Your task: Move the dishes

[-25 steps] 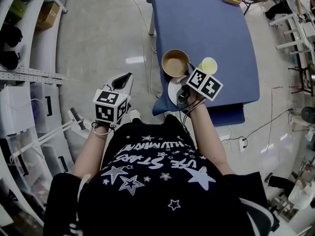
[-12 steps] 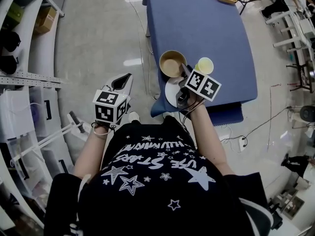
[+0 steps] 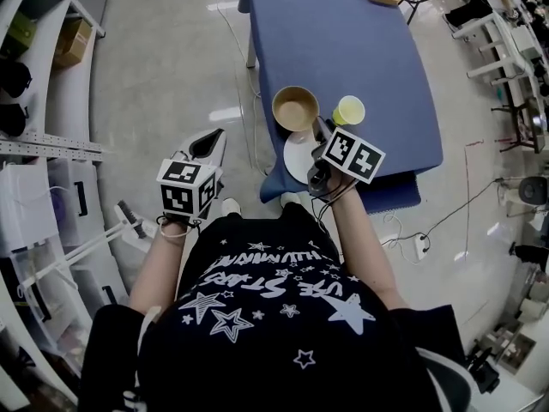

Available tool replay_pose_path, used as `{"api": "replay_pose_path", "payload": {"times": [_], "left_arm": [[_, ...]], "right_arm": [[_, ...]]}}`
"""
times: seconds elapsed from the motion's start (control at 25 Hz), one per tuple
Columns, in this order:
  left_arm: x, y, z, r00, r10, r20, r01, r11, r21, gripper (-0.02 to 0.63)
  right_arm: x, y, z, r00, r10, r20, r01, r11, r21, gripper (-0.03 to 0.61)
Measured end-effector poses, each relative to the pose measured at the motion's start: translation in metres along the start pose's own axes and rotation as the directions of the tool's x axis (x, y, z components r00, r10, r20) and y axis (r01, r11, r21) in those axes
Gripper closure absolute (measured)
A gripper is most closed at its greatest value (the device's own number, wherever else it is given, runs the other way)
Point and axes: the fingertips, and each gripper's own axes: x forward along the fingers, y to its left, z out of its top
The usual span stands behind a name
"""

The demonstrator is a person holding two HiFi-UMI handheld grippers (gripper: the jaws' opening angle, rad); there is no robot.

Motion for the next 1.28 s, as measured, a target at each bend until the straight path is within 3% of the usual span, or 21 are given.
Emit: {"api": "replay_pose_path", "payload": {"times": [0.36,0.6,0.92,1.28], "left_arm": [[0.002,0.005,-0.002,0.997,-0.074,-0.009,0.074,0.997,0.029,0.592],[0.005,-0.015,0.001,0.994,-0.105,-0.018,0.106,0.993,0.058,0.592],[0.006,-0.042,0.002,1.000,-0.025,0.007,0.025,0.999,0.042,0.592],[0.016,-0.102,0.006,0.993,0.105,0.052,-0.105,0.994,-0.013,0.592]], "right_arm": [[-0.037,-0.001,-0.001,0.992,-0.081,0.092,0.087,0.994,-0.060,0.550],[-0.054,0.003,0.000,0.993,-0.031,0.115,0.044,0.993,-0.113,0.575],[-0.066,-0.014,0.022,0.989,0.067,0.134,-0.038,0.977,-0.210,0.575],[-0.096,-0.074,0.044,0.980,0.168,0.110,-0.130,0.947,-0.293,0.575]]}}
